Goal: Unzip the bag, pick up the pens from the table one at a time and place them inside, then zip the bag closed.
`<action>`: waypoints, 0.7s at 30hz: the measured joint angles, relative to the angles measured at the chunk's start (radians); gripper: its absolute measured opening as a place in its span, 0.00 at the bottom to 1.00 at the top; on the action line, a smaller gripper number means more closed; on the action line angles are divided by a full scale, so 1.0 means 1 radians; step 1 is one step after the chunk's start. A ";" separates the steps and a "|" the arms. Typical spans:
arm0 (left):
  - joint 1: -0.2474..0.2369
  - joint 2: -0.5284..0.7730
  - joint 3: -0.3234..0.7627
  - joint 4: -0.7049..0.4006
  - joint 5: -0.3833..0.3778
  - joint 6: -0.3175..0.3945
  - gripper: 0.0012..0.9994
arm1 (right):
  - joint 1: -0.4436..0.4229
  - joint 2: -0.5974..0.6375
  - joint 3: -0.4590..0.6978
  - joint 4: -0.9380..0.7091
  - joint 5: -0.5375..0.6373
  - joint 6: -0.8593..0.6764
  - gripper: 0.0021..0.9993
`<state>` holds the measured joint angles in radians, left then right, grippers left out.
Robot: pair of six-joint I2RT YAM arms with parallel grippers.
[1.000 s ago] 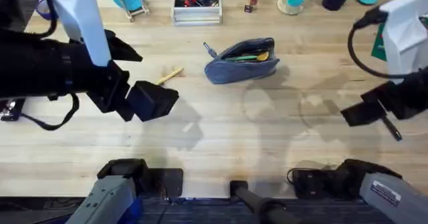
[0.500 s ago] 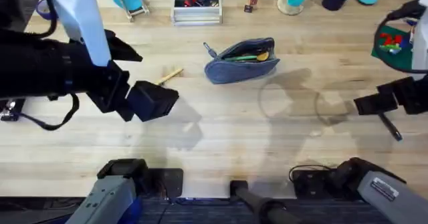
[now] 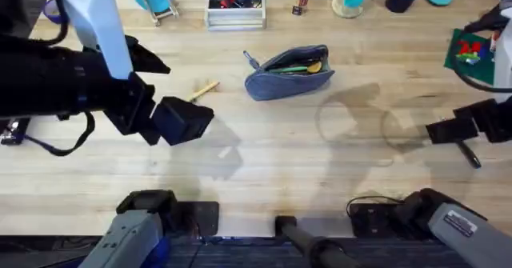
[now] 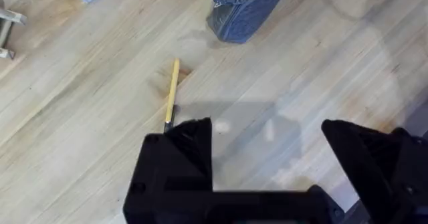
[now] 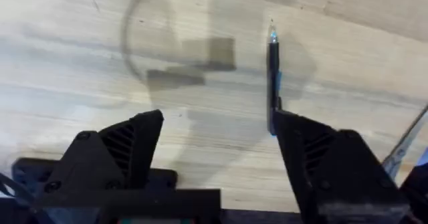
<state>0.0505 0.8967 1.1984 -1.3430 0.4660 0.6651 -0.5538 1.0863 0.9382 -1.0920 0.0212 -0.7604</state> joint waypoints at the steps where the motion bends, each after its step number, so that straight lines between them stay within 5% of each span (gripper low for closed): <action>1: 0.000 0.000 0.000 0.000 0.000 0.000 0.99 | -0.005 0.002 0.000 -0.001 0.000 -0.024 1.00; 21: 0.000 0.000 0.000 0.000 0.000 0.000 0.99 | -0.226 0.163 -0.117 0.241 -0.065 -0.233 1.00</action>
<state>0.0505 0.8967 1.1988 -1.3430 0.4663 0.6651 -0.7801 1.2493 0.8207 -0.8515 -0.0438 -0.9936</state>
